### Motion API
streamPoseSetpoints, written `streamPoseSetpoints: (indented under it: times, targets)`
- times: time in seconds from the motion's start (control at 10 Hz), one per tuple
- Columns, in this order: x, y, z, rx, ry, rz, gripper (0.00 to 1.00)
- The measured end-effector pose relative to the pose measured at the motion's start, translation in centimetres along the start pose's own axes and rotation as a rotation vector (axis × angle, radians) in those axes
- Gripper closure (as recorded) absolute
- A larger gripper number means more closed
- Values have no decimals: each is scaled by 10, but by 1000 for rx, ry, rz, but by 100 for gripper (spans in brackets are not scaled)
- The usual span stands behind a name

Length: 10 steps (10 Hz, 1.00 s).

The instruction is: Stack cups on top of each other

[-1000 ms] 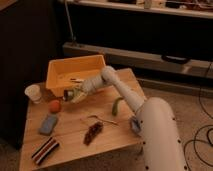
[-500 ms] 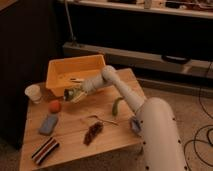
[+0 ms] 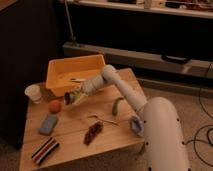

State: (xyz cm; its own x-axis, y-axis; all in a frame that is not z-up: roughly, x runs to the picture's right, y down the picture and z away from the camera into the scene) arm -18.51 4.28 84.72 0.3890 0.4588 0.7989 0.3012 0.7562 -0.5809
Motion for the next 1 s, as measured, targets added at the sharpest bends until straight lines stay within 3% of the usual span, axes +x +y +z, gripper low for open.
streamPoseSetpoints:
  times: [0.2,0.7,0.9,1.0]
  targets:
    - [-1,0,0,0,-1,0,77]
    - [0,-1,0,2,-2,2,78]
    - [1,3,0,-11,10,-2,85]
    - [2,5,-2,-10,18,5,81]
